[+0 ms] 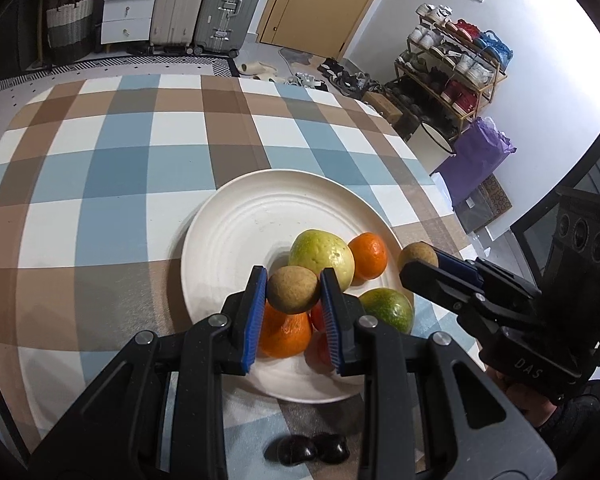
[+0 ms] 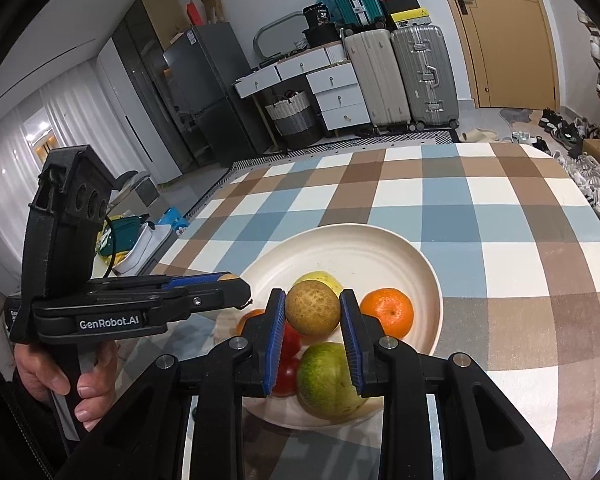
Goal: Organize fruits
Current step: 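Carry both kiwis onto the cream plate and open both tools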
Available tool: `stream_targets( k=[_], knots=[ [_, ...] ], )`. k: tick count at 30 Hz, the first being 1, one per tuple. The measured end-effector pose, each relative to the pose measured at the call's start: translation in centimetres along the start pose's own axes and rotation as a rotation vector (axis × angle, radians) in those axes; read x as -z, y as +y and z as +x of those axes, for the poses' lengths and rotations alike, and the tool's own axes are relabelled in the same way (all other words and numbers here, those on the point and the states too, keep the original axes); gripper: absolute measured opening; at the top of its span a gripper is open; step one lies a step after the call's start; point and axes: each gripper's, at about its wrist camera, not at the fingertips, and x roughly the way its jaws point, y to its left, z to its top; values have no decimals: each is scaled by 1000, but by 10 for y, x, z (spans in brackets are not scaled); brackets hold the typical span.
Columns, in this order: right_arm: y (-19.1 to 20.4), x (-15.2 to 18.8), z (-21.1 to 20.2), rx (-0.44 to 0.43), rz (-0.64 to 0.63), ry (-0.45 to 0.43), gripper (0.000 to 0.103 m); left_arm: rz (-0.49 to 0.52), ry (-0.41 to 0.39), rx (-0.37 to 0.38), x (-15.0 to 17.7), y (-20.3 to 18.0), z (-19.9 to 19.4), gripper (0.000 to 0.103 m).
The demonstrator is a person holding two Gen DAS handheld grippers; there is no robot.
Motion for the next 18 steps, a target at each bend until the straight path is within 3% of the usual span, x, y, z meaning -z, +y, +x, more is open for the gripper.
stream_targets(
  k=[18],
  knots=[
    [-7,6,14,-12,10,5,28,-32,7,8,-2,7,22,24]
  ],
)
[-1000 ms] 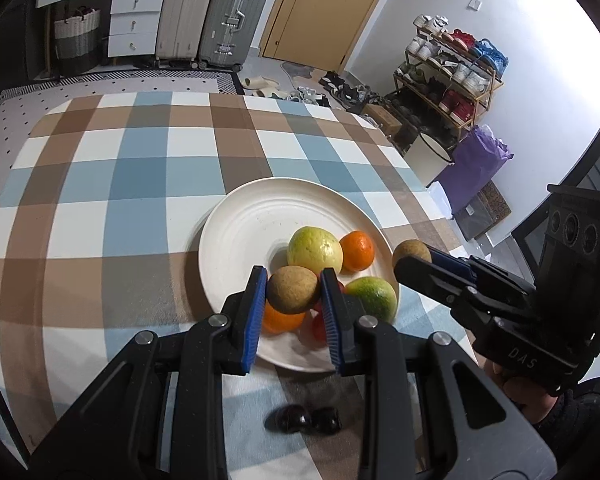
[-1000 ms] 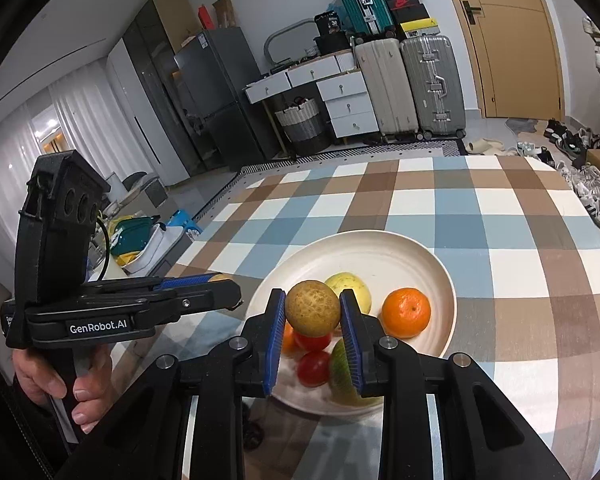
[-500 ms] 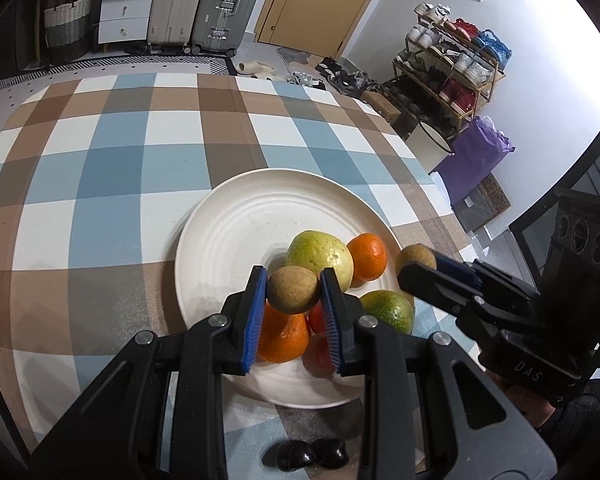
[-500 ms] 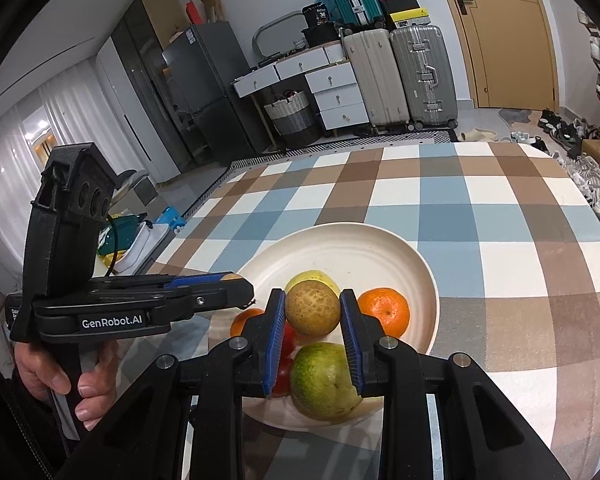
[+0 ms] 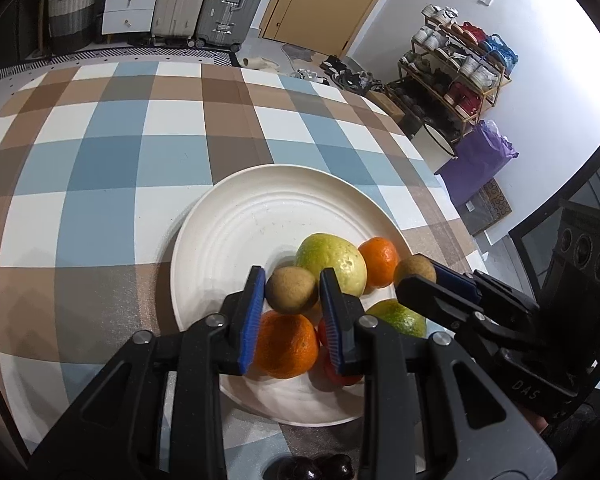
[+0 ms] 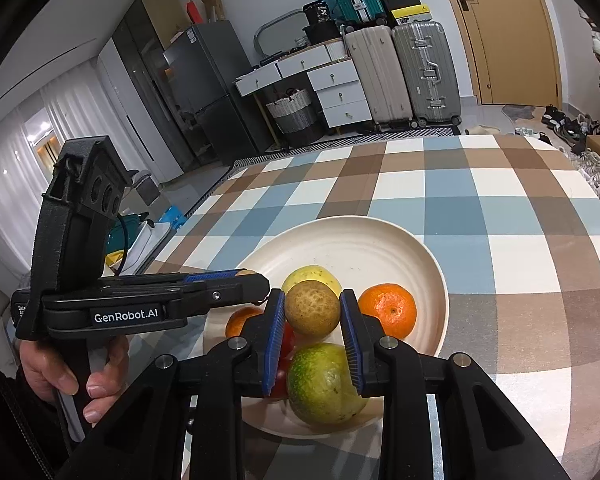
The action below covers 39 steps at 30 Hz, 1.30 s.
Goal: Organize fruits
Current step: 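Carry both kiwis onto the cream plate and open both tools, then withdraw both tools from the plate toward the two dark plums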
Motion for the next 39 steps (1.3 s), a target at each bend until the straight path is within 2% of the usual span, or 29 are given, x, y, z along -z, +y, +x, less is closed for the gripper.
stream_targets(
  k=[4,12,16,18,20,25,27,31,33,35,39],
  knots=[
    [-5,1,1,3,19,-3,40,4,-3,-15,-1,0,1,25],
    [-3,-1,-12,0,21,-47,42,-11,-16,-30,2,1,-14,25],
    [0,-3,-25,-8,22,-81,47,-14,-38,-48,6,0,-30,26],
    [4,-4,-32,-11,18,-96,47,-13,-52,-59,9,-2,-40,30],
    [8,-4,-38,-13,9,-105,48,-4,-71,-87,14,-5,-49,38],
    [22,-2,-50,-15,-12,-116,48,17,-92,-111,29,-14,-69,41],
    [28,1,-55,-20,-19,-119,50,18,-99,-114,37,-16,-77,48],
    [40,8,-63,-24,-33,-122,51,13,-126,-155,50,-20,-93,70],
    [46,13,-67,-29,-40,-123,53,14,-140,-170,55,-22,-101,74],
    [50,17,-70,-26,-44,-125,63,19,-154,-183,60,-23,-108,77],
    [59,25,-80,-23,-56,-141,67,2,-185,-197,71,-22,-123,82]
  ],
)
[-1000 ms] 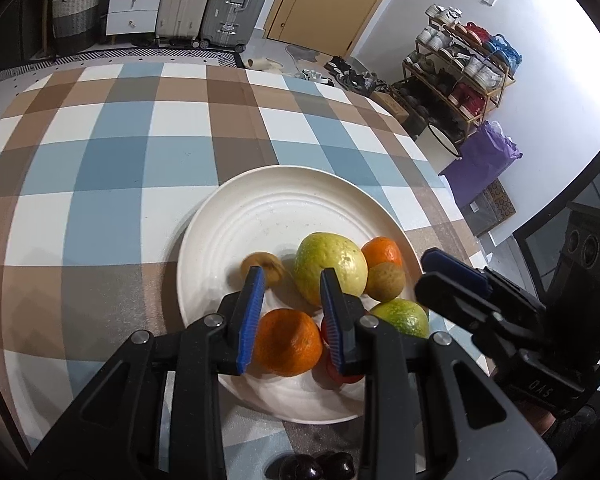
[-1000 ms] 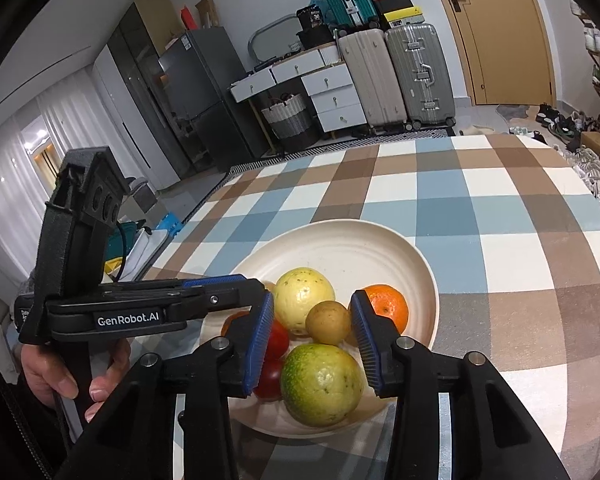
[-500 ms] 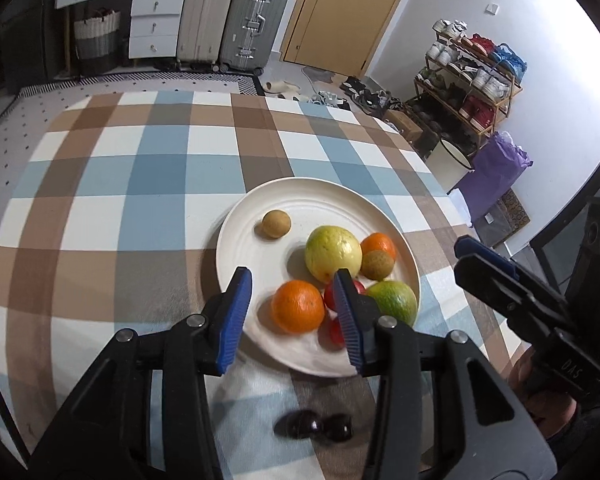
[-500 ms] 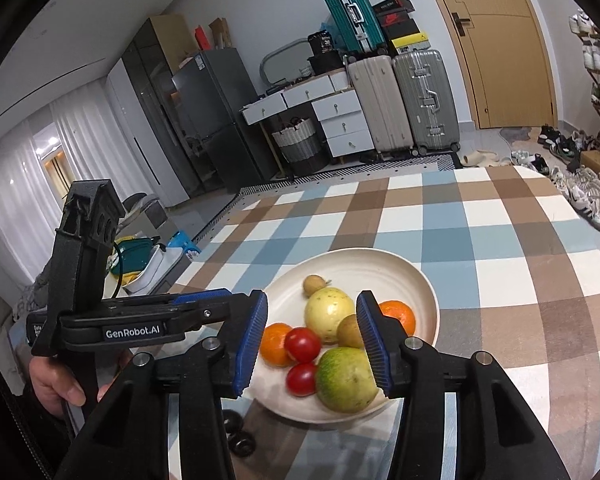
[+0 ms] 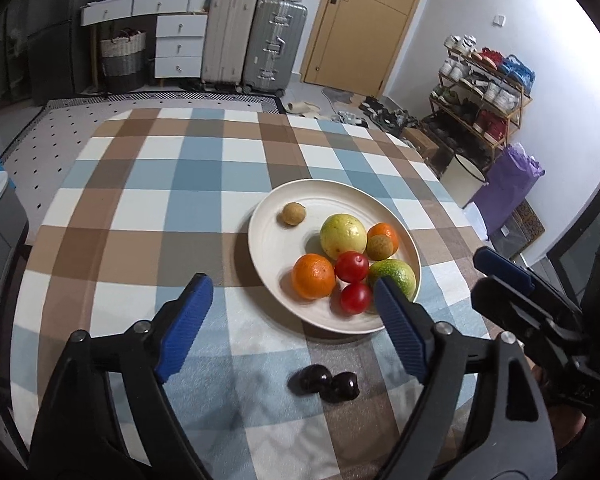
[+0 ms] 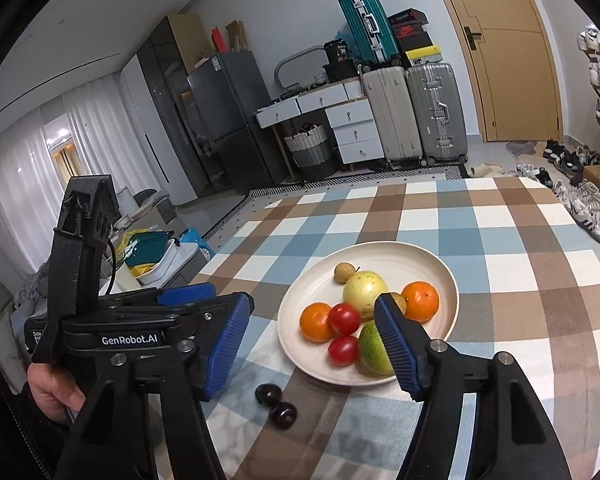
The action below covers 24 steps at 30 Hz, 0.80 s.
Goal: Organize fruits
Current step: 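Withdraw both tools from the plate toward the two dark plums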
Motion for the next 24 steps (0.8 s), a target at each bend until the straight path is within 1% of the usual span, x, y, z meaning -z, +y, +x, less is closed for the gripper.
stream_targets(
  k=[3,5,6,8,11,17,24],
  knots=[
    [5,4,-7,4,-8,-5,75,-9,-13,-33,7,5,-8,88],
    [8,7,-12,4,-13,-16,81,-19,-17,-47,11,9,-13,99],
    [10,8,-14,1,-13,-23,82,-28,-24,-50,15,11,-16,102],
    [13,13,-20,-8,-17,-34,88,-41,-38,-53,21,15,-22,102],
    [17,19,-23,-8,-25,-32,89,-57,-43,-68,31,22,-30,102],
    [23,41,-21,-13,-30,12,89,-86,-31,-75,51,31,-36,102],
    [29,63,-8,-21,-39,75,89,-90,-4,-86,74,36,-35,102]
  ],
)
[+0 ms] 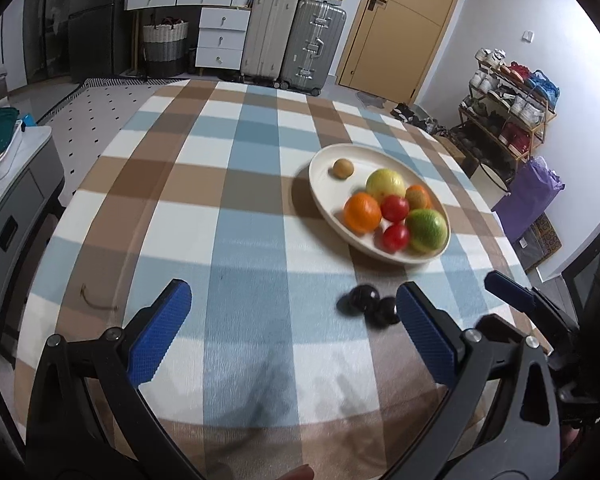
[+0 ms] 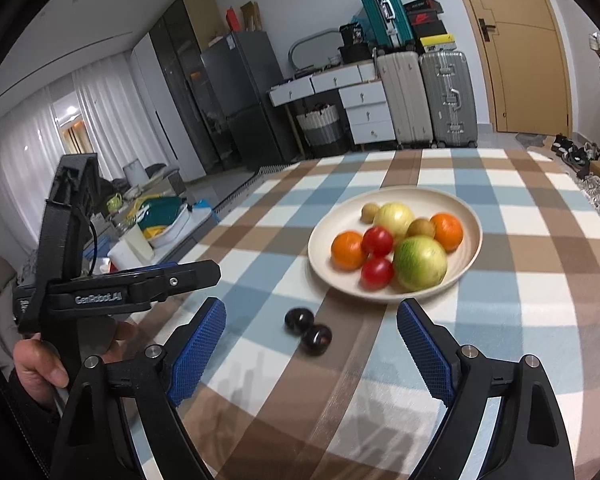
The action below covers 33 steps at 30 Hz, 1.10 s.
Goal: Organize fruits
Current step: 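Withdraw both tools from the plate toward the two dark plums, then close the right tool on one dark plum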
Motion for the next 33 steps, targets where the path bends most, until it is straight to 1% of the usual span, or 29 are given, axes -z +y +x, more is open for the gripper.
stream_targets(
  k=[10,13,15,16,17,20,24,25,27,28,30,32,33],
  knots=[
    [3,15,34,2,-19,108,88,-46,29,2,19,20,8,102],
    [3,16,47,9,-28,148,84,-60,35,1,21,27,12,102],
    [1,17,54,17,-25,170,83,-74,39,0,21,33,14,102],
    [0,17,57,19,-21,181,80,-77,39,0,20,36,15,102],
    [-1,17,60,16,-17,190,74,-80,40,-2,20,38,16,102],
    [-2,17,68,15,-19,211,70,-87,45,-6,19,42,20,102],
    [1,15,76,29,-33,226,63,-97,54,0,18,46,26,102],
    [2,15,77,30,-36,231,60,-97,55,1,18,46,27,102],
    [2,14,82,30,-38,244,51,-100,58,3,18,47,29,102],
    [1,13,84,16,-36,248,46,-101,60,5,17,47,30,102],
    [2,13,86,16,-40,256,43,-103,60,6,17,47,31,102],
    [2,13,89,12,-43,271,27,-101,61,5,16,46,32,102],
    [1,13,90,15,-42,277,27,-100,62,5,16,47,32,102]
  ],
)
